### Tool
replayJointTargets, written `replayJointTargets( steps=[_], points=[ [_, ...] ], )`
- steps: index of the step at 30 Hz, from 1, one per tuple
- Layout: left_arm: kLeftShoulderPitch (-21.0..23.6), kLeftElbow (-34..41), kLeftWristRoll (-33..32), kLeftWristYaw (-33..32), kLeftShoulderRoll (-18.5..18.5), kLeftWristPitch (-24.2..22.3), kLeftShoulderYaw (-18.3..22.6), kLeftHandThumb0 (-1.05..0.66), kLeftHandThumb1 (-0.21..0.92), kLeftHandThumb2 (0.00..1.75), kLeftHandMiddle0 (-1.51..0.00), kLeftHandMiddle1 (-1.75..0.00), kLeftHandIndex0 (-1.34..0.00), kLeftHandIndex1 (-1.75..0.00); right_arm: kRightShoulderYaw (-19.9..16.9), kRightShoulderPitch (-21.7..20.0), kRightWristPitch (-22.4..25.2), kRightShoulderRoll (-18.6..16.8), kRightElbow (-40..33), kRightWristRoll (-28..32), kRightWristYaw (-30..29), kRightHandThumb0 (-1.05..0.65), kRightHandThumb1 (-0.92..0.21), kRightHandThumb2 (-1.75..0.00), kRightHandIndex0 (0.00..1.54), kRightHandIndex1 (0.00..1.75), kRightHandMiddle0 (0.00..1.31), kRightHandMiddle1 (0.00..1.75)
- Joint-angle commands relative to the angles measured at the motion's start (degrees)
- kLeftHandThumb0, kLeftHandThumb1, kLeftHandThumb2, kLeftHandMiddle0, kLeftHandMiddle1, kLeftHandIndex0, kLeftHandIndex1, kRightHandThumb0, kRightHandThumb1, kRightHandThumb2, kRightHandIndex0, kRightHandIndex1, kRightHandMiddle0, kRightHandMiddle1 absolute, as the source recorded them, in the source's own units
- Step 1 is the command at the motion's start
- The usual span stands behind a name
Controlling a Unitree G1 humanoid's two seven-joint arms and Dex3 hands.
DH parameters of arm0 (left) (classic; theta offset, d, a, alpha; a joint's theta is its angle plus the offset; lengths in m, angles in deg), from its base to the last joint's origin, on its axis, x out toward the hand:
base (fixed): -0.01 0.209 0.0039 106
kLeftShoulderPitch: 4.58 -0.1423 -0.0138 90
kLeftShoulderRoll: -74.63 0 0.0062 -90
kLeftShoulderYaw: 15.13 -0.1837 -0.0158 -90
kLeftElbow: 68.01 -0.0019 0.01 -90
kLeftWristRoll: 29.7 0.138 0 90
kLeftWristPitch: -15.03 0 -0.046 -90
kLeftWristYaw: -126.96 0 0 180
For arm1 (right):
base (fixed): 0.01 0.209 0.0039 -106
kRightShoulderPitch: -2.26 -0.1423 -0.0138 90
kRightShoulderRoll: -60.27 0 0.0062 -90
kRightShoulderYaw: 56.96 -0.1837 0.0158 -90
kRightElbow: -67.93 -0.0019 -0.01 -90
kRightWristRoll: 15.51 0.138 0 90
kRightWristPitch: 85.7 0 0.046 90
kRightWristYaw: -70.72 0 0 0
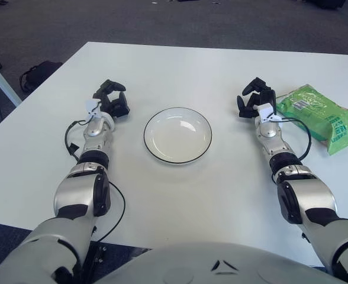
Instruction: Put the snack into the plate.
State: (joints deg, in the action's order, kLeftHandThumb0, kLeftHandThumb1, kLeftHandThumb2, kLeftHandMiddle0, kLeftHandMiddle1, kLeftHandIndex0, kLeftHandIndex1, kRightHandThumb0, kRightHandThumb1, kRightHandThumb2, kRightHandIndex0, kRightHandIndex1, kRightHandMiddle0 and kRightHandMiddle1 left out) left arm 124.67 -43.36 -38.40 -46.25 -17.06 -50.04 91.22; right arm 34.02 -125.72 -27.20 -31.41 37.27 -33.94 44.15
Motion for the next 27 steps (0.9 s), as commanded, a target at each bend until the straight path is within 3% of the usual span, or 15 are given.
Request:
replayJointTargets(
  steps=[1,10,13,16,19,25,27],
  points=[
    [-3.1,-2.4,-0.2,-0.6,-0.7,-2.7,0.3,-0.50,0.27,1.37,-1.31,-1.75,-0.65,-1.75,1.6,3.6,1.4,2.4,-3.6,-3.6,-3.7,-0.45,-0.40,-1.21,0.97,1.75,0.55,1.75],
    [-3.4,-2.4,-0.5,0.5,-0.6,-2.6,0.7,-0.50,0.27,1.37,-1.31,-1.75,-0.65,-1.75,4.0,7.9,5.0,5.0,-15.0,-11.0,-10.1,-0.43,-0.47,-1.13,0.97,1.75,0.49,1.75],
    [-3.4,-2.4,-0.5,0.5,-0.6,-2.8,0.7,-0.50,0.27,1.37,-1.31,-1.75,-0.65,-1.75,5.1,9.8,8.9,6.1,-20.3,-15.3,-12.4,-0.43,-0.50,-1.08,0.91,1.75,0.47,1.75],
    [-3.4,-2.5,-0.4,0.2,-0.6,-2.9,0.7,-0.50,0.27,1.37,-1.31,-1.75,-0.65,-1.75,6.0,12.6,16.2,6.3,-27.7,-20.4,-13.1,-0.39,-0.68,-0.84,0.57,1.72,0.34,1.75],
    [-3.4,-2.5,-0.2,0.0,-0.6,-2.7,0.5,-0.50,0.27,1.37,-1.31,-1.75,-0.65,-1.75,7.0,14.3,23.0,6.3,-32.6,-24.7,-12.7,-0.37,-0.82,-0.65,0.34,1.63,0.26,1.75],
    [-3.5,-2.5,0.1,0.4,-0.5,-2.5,0.2,-0.50,0.27,1.38,-1.30,-1.75,-0.65,-1.75,9.3,16.5,32.7,7.6,-38.8,-32.3,-11.5,-0.36,-0.91,-0.53,0.18,1.37,0.19,1.75],
    [-3.6,-2.5,0.2,0.5,-0.5,-2.4,0.1,-0.50,0.27,1.38,-1.31,-1.75,-0.66,-1.75,9.8,17.2,34.3,8.4,-40.7,-33.9,-11.0,-0.50,-0.92,-0.57,0.15,1.33,0.10,1.55]
  ],
)
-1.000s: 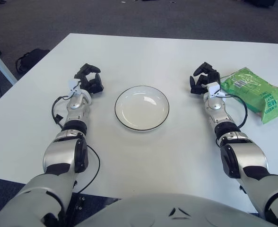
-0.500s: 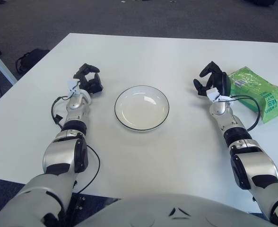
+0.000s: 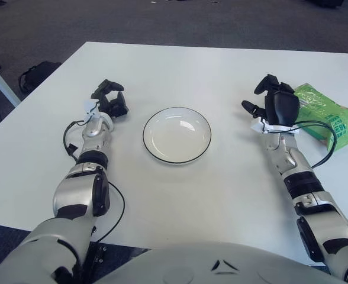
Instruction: Put the snack into the plate.
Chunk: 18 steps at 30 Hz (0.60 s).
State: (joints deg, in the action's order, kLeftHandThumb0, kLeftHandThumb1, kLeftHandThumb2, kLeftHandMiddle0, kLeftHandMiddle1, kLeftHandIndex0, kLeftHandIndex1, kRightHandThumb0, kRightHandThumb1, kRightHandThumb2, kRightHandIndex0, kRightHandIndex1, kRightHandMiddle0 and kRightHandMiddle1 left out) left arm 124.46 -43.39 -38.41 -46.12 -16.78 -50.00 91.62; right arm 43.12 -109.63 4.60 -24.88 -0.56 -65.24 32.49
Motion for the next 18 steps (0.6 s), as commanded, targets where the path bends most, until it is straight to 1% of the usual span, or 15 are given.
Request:
replayJointTargets(
  steps=[1,2,3,5,6,9,12,14,16,17,18],
  points=[
    [-3.4,-2.4,0.3,0.4,-0.7,-2.3,-0.3,-0.50,0.27,1.38,-1.31,-1.75,-0.66,-1.75,0.9,1.4,3.0,2.2,-3.7,-3.2,0.9,-0.57,-0.92,-0.59,0.14,1.31,0.06,1.45],
    [-3.4,-2.4,0.4,0.5,-0.8,-2.2,-0.4,-0.50,0.27,1.38,-1.31,-1.75,-0.66,-1.75,0.9,1.8,3.4,2.7,-4.7,-3.7,1.1,-0.59,-0.92,-0.59,0.13,1.30,0.05,1.41],
    [-3.4,-2.4,0.4,0.5,-0.7,-2.0,-0.4,-0.50,0.26,1.38,-1.30,-1.75,-0.66,-1.75,1.0,2.1,3.8,3.0,-5.5,-4.0,1.3,-0.63,-0.92,-0.61,0.12,1.26,0.03,1.33],
    [-3.4,-2.5,0.5,0.3,-0.8,-1.9,-0.5,-0.50,0.26,1.39,-1.30,-1.75,-0.66,-1.75,0.9,2.6,4.2,3.4,-6.6,-4.2,1.6,-0.68,-0.92,-0.63,0.11,1.20,0.01,1.24],
    [-3.4,-2.5,0.6,0.2,-0.8,-1.9,-0.5,-0.50,0.26,1.39,-1.30,-1.75,-0.66,-1.75,0.8,3.0,4.4,3.7,-7.4,-4.4,1.6,-0.69,-0.92,-0.63,0.11,1.19,0.01,1.22],
    [-3.3,-2.7,0.7,-0.2,-0.8,-2.2,-0.6,-0.50,0.26,1.39,-1.30,-1.75,-0.66,-1.75,0.4,3.9,5.1,4.4,-9.4,-4.7,1.5,-0.74,-0.92,-0.67,0.11,1.05,0.00,1.12],
    [-3.2,-2.8,0.6,-0.2,-0.8,-2.4,-0.6,-0.50,0.26,1.39,-1.30,-1.75,-0.66,-1.75,0.1,4.7,5.7,5.3,-11.1,-4.9,1.5,-0.77,-0.92,-0.70,0.12,0.96,0.00,1.06],
    [-3.1,-2.8,0.6,-0.1,-0.8,-2.5,-0.7,-0.50,0.26,1.39,-1.30,-1.75,-0.66,-1.75,-0.5,5.5,5.8,6.3,-12.6,-4.6,2.0,-0.78,-0.92,-0.72,0.11,0.84,0.00,1.00],
    [-3.1,-2.9,0.6,-0.1,-0.8,-2.5,-0.7,-0.50,0.26,1.38,-1.30,-1.75,-0.66,-1.75,-1.3,6.1,5.6,7.7,-13.8,-4.1,3.4,-0.80,-0.92,-0.73,0.11,0.69,0.00,0.90],
    [-3.1,-3.0,0.6,-0.1,-0.8,-2.6,-0.8,-0.50,0.27,1.38,-1.30,-1.75,-0.66,-1.75,-1.8,6.4,5.3,8.9,-14.3,-3.6,4.9,-0.80,-0.92,-0.73,0.11,0.66,0.00,0.88],
    [-3.0,-3.0,0.7,-0.2,-0.7,-2.6,-0.8,-0.50,0.27,1.38,-1.30,-1.75,-0.66,-1.75,-2.2,6.6,5.1,9.8,-14.6,-3.2,6.0,-0.82,-0.92,-0.74,0.10,0.60,0.00,0.81]
  ],
)
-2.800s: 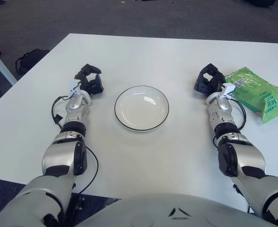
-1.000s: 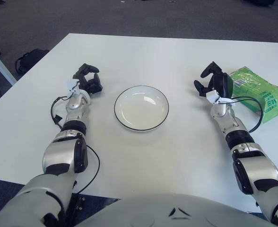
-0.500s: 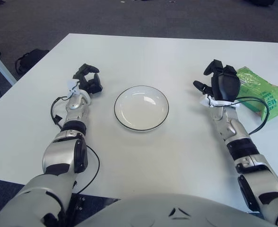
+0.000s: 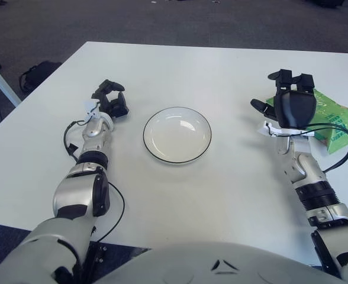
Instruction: Put the snack into the plate.
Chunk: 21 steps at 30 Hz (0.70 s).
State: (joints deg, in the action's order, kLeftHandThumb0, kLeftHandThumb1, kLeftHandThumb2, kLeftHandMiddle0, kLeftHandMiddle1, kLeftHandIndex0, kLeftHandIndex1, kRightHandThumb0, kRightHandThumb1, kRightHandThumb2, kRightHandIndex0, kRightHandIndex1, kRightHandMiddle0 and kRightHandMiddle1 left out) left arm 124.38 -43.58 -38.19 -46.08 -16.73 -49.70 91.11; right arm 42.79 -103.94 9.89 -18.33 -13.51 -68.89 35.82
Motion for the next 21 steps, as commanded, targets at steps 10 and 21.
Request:
replayJointTargets(
  steps=[10,21],
  points=[
    [-2.7,-3.2,1.2,-1.0,-0.8,-2.9,-1.1,-0.50,0.27,1.37,-1.30,-1.75,-0.65,-1.75,-4.2,2.1,0.8,8.5,-5.1,1.0,12.7,-0.91,-0.92,-0.85,0.01,0.33,0.00,0.48],
    [-3.1,-3.0,2.9,-2.0,-0.8,-1.3,-2.7,-0.50,0.27,1.38,-1.30,-1.75,-0.65,-1.75,-4.8,3.3,13.8,11.3,-11.3,-3.1,32.6,-1.00,-0.92,-1.06,0.00,0.01,0.00,0.08]
  ],
)
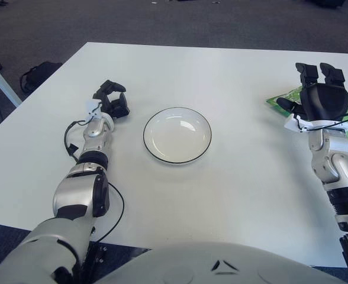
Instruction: Put the snack into the plate.
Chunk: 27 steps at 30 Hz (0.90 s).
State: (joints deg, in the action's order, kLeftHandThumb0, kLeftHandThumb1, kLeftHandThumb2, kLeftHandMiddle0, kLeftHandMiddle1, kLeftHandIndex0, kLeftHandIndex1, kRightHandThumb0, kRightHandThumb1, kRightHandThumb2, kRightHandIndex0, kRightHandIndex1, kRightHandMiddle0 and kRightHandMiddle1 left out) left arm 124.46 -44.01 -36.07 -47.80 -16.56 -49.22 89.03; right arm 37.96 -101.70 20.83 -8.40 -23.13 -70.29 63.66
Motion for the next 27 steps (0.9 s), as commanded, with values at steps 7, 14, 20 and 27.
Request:
replayJointTargets(
  steps=[7,14,20,27],
  points=[
    [-3.6,-2.8,1.6,-0.4,-0.8,-0.2,-1.3,-0.49,0.28,1.36,-1.31,-1.75,-0.64,-1.75,-0.1,-0.5,7.9,2.5,-0.2,-3.7,11.9,-1.02,-0.92,-1.10,0.00,0.00,0.00,0.00],
    [-4.0,-1.9,4.1,-2.1,-0.6,2.2,-3.5,-0.49,0.29,1.35,-1.31,-1.75,-0.64,-1.75,-0.9,-2.6,11.0,2.3,3.9,-3.5,11.4,-0.99,-0.92,-1.10,0.00,0.00,0.00,0.00],
    [-4.9,-1.9,5.3,-1.3,0.0,4.6,-5.0,-0.48,0.30,1.33,-1.29,-1.75,-0.62,-1.75,-0.8,-4.2,15.3,1.0,6.1,-2.8,11.7,-0.96,-0.92,-1.09,0.00,0.00,0.00,0.00],
    [-5.2,-2.6,5.3,-0.1,0.5,6.9,-5.3,-0.48,0.32,1.31,-1.27,-1.75,-0.61,-1.75,0.1,-8.0,17.1,-0.4,16.2,-0.5,9.7,-0.94,-0.92,-1.10,0.00,0.00,0.00,0.00]
  ],
)
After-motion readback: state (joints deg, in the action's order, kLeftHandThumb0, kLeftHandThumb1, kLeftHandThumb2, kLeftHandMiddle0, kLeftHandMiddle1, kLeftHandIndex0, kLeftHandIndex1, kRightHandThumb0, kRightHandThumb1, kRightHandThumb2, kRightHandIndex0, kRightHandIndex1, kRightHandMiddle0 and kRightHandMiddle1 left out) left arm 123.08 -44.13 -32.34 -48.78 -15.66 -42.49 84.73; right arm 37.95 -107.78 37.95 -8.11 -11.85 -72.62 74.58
